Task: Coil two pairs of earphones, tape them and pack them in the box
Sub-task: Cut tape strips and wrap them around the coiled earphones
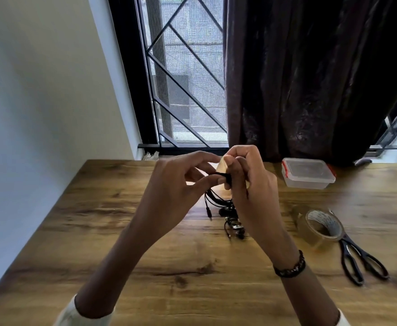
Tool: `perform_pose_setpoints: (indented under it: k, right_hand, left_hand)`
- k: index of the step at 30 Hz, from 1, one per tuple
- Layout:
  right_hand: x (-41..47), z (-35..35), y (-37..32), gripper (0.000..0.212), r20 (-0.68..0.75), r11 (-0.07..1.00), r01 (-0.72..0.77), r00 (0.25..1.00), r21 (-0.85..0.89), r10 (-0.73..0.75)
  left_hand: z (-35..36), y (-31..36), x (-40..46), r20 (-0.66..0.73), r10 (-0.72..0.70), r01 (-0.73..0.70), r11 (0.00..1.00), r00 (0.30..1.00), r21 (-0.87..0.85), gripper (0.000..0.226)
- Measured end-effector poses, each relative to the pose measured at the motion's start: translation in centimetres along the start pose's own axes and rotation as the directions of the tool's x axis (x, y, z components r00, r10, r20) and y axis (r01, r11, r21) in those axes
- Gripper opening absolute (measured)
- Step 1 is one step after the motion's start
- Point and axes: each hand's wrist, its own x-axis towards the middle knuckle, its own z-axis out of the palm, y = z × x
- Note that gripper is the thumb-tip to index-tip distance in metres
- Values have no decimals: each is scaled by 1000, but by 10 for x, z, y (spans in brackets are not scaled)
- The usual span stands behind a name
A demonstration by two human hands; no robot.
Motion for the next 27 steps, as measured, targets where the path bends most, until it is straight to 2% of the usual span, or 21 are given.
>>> perform_pose_setpoints:
  k: [5,8,18,27]
  right_hand:
    - [0,3,2,8,5,999,1,1000,-43,0]
    - [-1,3,1,9,9,998,-5,1000,-60,5]
    - [1,5,2,9,-20,996,-1,1000,-93,0]
    - [2,6,3,12,-88,994,-8,996,-110,-2]
  left_hand:
    - [-1,-3,1,61,14,-13,1000,998,-11,10]
    - [-2,-6,3,92,-7,15,996,996,-83,8]
    - [0,-12,4,115,-104,134,948,988,-288,28]
    - [3,-10,-1,62,-151,163,934,987,-319,30]
